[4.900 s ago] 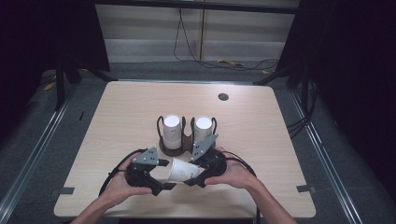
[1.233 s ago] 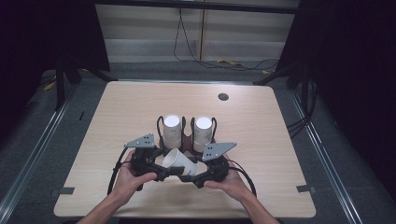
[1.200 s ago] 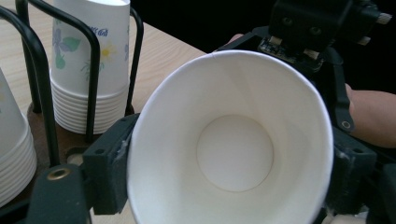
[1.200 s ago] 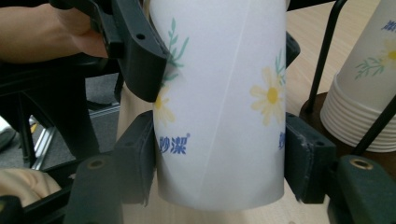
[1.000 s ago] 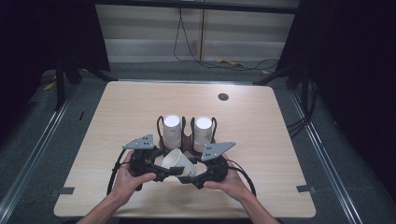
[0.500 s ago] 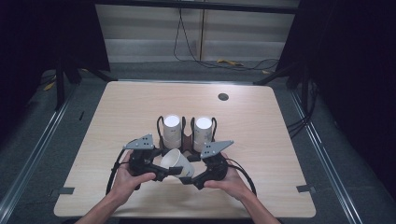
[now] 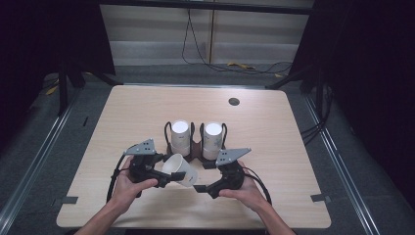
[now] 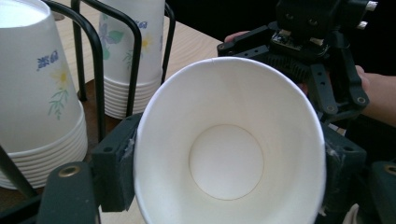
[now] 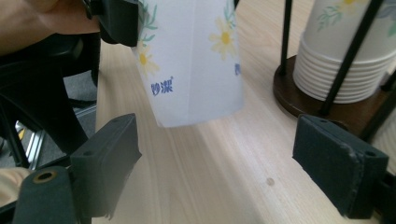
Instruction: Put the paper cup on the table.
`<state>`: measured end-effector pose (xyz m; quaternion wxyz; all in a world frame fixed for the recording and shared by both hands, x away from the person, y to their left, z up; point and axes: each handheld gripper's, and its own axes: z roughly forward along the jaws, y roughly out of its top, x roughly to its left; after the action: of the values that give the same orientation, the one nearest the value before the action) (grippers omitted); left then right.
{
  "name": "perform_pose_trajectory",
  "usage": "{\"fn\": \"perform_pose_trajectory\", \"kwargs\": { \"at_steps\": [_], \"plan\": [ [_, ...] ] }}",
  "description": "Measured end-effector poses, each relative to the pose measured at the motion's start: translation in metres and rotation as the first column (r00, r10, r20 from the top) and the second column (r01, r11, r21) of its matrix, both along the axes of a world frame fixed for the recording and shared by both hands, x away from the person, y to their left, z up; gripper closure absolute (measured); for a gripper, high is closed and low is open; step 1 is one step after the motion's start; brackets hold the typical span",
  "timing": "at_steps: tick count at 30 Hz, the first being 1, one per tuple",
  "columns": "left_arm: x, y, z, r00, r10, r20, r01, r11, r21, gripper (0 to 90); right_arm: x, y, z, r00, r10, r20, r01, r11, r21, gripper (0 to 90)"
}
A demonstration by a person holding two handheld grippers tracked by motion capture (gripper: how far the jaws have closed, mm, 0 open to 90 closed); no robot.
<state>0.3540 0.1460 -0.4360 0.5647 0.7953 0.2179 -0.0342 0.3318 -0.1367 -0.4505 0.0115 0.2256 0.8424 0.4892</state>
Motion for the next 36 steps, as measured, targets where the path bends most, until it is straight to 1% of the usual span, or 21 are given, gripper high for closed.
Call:
{"fn": "perform_pose_trajectory", "kwargs": {
  "at_steps": [4,6,9,12,13,14,15,16,17,19,20,22,23,24,25,27,29,30,32,35,36],
  "plan": [
    [-0.001,0.002,0.0,0.9997,0.024,0.004,-0.024,0.9997,0.007,23.7,-0.003,-0.005,0.003,0.9998,-0.019,0.007,0.019,0.9998,0.009,14.7],
    [-0.002,0.005,0.001,0.9993,0.037,0.011,-0.037,0.9991,0.02,23.7,-0.003,-0.006,0.004,0.9996,-0.027,0.011,0.026,0.9996,0.009,14.7],
    [-0.004,0.008,0.002,0.9984,0.051,0.026,-0.052,0.9978,0.04,23.8,-0.003,-0.009,0.005,0.9985,-0.055,0.006,0.055,0.9985,0.01,15.3],
    [-0.007,0.013,0.002,0.9959,0.075,0.051,-0.078,0.9952,0.058,23.7,-0.004,-0.01,0.007,0.9974,-0.073,0.0,0.073,0.9973,0.005,15.0],
    [-0.007,0.015,0.003,0.9955,0.081,0.049,-0.083,0.9949,0.057,23.8,-0.004,-0.01,0.008,0.9965,-0.083,0.004,0.083,0.9965,-0.003,14.4],
    [-0.007,0.015,0.003,0.9955,0.081,0.049,-0.083,0.9949,0.057,23.8,-0.004,-0.011,0.008,0.9958,-0.091,0.003,0.091,0.9958,0.0,14.4],
    [-0.006,0.02,0.003,0.994,0.099,0.047,-0.102,0.993,0.061,23.8,-0.005,-0.011,0.009,0.9941,-0.109,0.002,0.109,0.994,-0.009,14.4],
    [-0.005,0.023,0.004,0.9925,0.114,0.044,-0.117,0.9904,0.073,23.7,-0.006,-0.012,0.008,0.9911,-0.133,0.006,0.133,0.9908,-0.025,14.7],
    [-0.004,0.025,0.004,0.9913,0.126,0.039,-0.128,0.9888,0.077,23.7,-0.007,-0.014,0.008,0.9869,-0.161,0.01,0.161,0.986,-0.043,15.2],
    [-0.001,0.031,0.007,0.9876,0.151,0.041,-0.154,0.9845,0.084,23.6,-0.009,-0.017,0.007,0.9805,-0.196,0.013,0.197,0.9783,-0.065,14.7],
    [0.001,0.034,0.009,0.9848,0.168,0.046,-0.171,0.9818,0.083,23.6,-0.01,-0.019,0.006,0.9758,-0.217,0.021,0.218,0.9732,-0.072,14.6],
    [0.004,0.039,0.011,0.9817,0.184,0.047,-0.188,0.9779,0.091,23.6,-0.013,-0.023,0.006,0.9648,-0.259,0.043,0.262,0.9607,-0.09,14.8],
    [0.004,0.042,0.012,0.9801,0.192,0.049,-0.196,0.9767,0.087,23.6,-0.013,-0.026,0.006,0.9579,-0.282,0.053,0.286,0.953,-0.1,14.9],
    [0.005,0.044,0.013,0.9786,0.199,0.053,-0.203,0.9751,0.089,23.6,-0.014,-0.028,0.007,0.9527,-0.299,0.054,0.303,0.9486,-0.091,15.0],
    [0.006,0.047,0.013,0.9767,0.206,0.06,-0.211,0.9729,0.094,23.6,-0.014,-0.031,0.007,0.9493,-0.311,0.048,0.314,0.946,-0.082,15.6],
    [0.007,0.052,0.014,0.9734,0.222,0.058,-0.226,0.9698,0.091,23.6,-0.014,-0.036,0.007,0.938,-0.344,0.046,0.347,0.933,-0.097,16.0],
    [0.01,0.057,0.013,0.97,0.236,0.057,-0.241,0.9658,0.096,23.6,-0.015,-0.038,0.007,0.9365,-0.349,0.039,0.351,0.9315,-0.097,16.1],
    [0.01,0.059,0.012,0.967,0.248,0.06,-0.252,0.9625,0.1,23.5,-0.015,-0.039,0.006,0.936,-0.35,0.04,0.352,0.9299,-0.106,16.1],
    [0.012,0.063,0.011,0.9627,0.262,0.066,-0.269,0.9555,0.121,23.3,-0.017,-0.04,0.005,0.9354,-0.351,0.041,0.354,0.9283,-0.115,16.1],
    [0.014,0.067,0.01,0.9582,0.278,0.066,-0.285,0.9499,0.129,23.2,-0.02,-0.042,0.003,0.9342,-0.354,0.04,0.357,0.9252,-0.129,16.0],
    [0.015,0.069,0.01,0.9575,0.282,0.063,-0.288,0.9494,0.126,23.2,-0.02,-0.042,0.003,0.9326,-0.359,0.04,0.361,0.9234,-0.13,16.0]
  ]
}}
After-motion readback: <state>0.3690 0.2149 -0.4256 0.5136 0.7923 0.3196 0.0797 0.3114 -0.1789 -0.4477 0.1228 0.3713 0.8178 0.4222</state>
